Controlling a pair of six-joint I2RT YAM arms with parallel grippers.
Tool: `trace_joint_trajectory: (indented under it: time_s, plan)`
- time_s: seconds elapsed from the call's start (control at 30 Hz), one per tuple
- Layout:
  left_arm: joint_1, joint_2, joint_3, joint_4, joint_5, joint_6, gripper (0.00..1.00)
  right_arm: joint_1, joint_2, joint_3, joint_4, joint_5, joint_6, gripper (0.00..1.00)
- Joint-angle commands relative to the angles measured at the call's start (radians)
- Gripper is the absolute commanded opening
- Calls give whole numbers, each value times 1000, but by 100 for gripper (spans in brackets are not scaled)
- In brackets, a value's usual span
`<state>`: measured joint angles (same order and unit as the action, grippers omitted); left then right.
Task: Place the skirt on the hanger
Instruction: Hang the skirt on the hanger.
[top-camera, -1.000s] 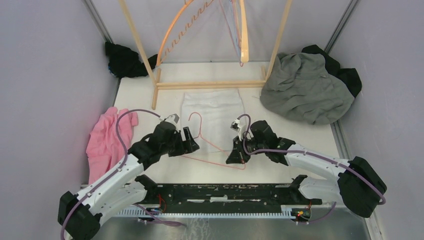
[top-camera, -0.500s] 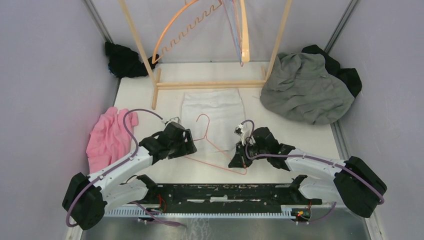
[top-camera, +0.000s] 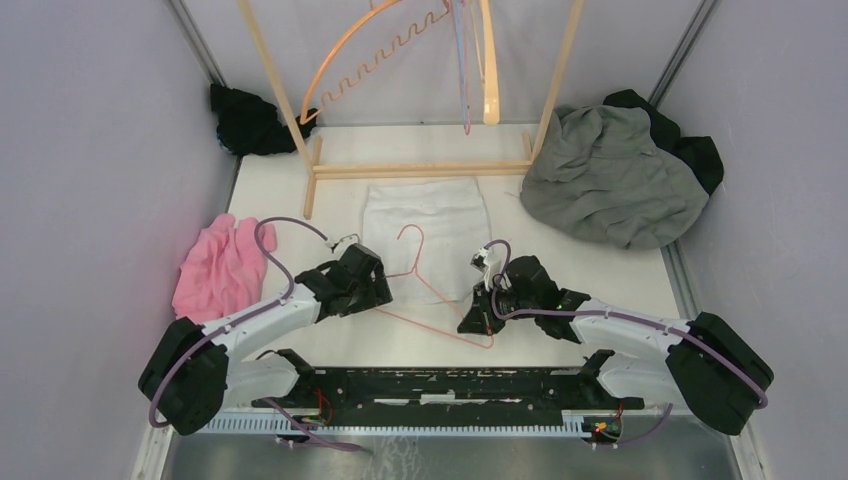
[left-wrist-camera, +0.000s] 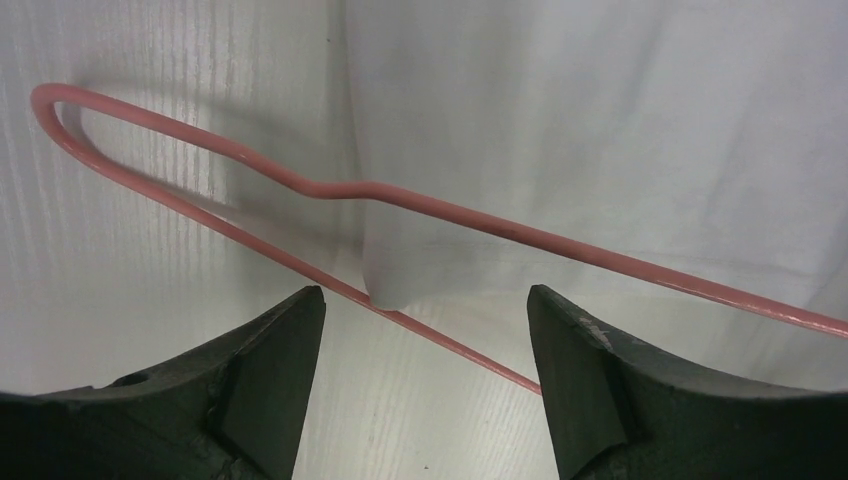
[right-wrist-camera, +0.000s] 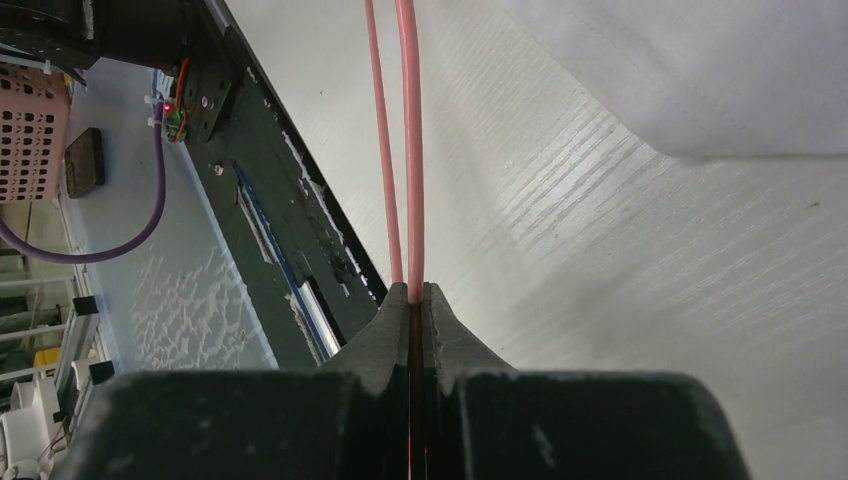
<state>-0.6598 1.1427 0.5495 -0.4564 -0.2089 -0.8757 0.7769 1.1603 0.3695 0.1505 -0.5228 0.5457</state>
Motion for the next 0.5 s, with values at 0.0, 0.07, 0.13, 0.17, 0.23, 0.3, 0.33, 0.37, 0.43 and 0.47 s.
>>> trace_joint_trajectory:
  time_s: [0.0, 0.07, 0.13, 0.17, 0.23, 0.3, 0.33, 0.37, 0.43, 0.47]
  plan:
    - [-6, 20, 17, 51, -60, -36, 79, 1, 7, -12, 16, 41, 0, 1]
    - [-6, 26, 16, 50, -61, -34, 71, 1, 14, -15, 15, 52, -1, 1]
    - [-6, 31, 13, 53, -63, -34, 67, 1, 18, -15, 12, 52, -6, 1]
    - [-6, 32, 12, 53, -63, -34, 67, 2, 21, -16, 11, 53, -6, 1]
    - [-6, 33, 17, 47, -56, -31, 69, 4, 25, -15, 10, 48, -7, 1]
    - [-9, 29, 32, 25, -30, -26, 74, 11, 27, -14, 4, 50, -7, 1]
    - [-12, 19, 40, 11, -23, -21, 76, 15, 29, -12, 2, 49, -7, 1]
    - [-14, 10, 49, -3, -15, -14, 77, 19, 29, -11, 2, 50, -6, 1]
    - [-17, -14, 64, -29, -1, -3, 79, 25, 36, -9, 3, 53, -5, 1]
    - [-18, -28, 69, -38, 2, 1, 79, 26, 42, -9, 2, 55, -4, 1]
